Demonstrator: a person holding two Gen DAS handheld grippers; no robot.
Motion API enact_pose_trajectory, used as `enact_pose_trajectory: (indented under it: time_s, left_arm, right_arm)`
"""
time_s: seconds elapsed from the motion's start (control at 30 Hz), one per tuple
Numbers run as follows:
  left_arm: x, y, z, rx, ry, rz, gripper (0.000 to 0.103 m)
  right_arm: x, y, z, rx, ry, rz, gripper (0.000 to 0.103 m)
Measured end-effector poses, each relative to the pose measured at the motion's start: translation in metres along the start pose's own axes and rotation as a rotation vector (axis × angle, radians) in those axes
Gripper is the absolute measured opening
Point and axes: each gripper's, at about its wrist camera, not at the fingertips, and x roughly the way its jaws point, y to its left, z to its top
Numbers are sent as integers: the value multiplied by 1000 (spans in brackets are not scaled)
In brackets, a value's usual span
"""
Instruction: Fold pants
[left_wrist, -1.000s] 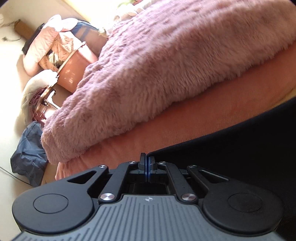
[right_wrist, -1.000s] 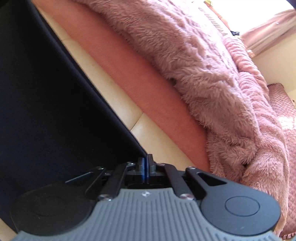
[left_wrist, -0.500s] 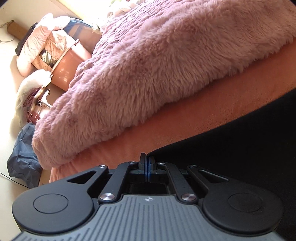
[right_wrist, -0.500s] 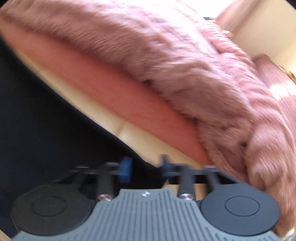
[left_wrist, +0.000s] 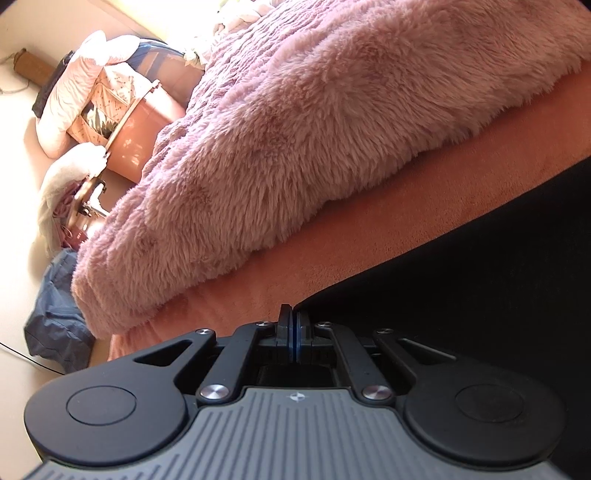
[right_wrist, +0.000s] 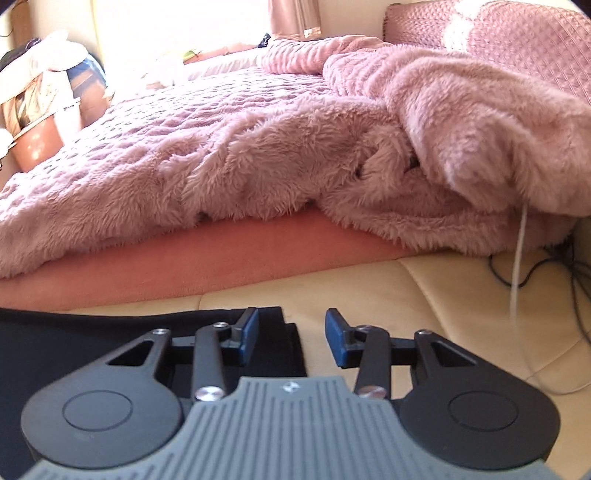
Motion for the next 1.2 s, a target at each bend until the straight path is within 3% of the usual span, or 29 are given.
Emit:
enact_pose_trajectory:
  time_s: [0.1, 0.13, 0.4, 0.57, 0.7, 0.77, 0.8, 1.0, 1.1, 1.2]
  left_arm:
    - [-1, -4, 5, 16, 25, 22, 1]
    - [-2, -5, 7, 20, 34, 29, 1]
    - [-5, -15, 14, 48, 68, 77, 1]
    - [-9, -13, 15, 47, 69, 72, 2]
    - [-10, -11, 18, 38, 65, 68, 2]
    - [-10, -10, 18, 36, 63, 65, 2]
    - [-10, -10, 18, 34, 62, 63, 2]
    - [-17, 0, 14, -23, 8, 62, 1]
    - [-16, 4, 17, -21, -5, 54, 1]
    - [-1, -1, 18, 5, 19, 44, 1]
  right_arm:
    - [16, 19, -13, -17, 39, -55, 28]
    - [16, 26, -22, -17, -3, -73, 28]
    - [10, 13, -33, 74, -49, -56, 32]
    - [0, -3, -18, 98, -117, 46, 32]
    - [21, -13, -1, 50, -35, 111, 31]
    - [31, -20, 3, 81, 6, 150, 22]
    - [30, -21, 3, 81, -5, 153, 3]
    - [5, -13, -2, 34, -88, 133, 0]
    - [-12, -9, -1, 18, -153, 47, 0]
    - [-8, -7, 0, 9, -138, 19, 0]
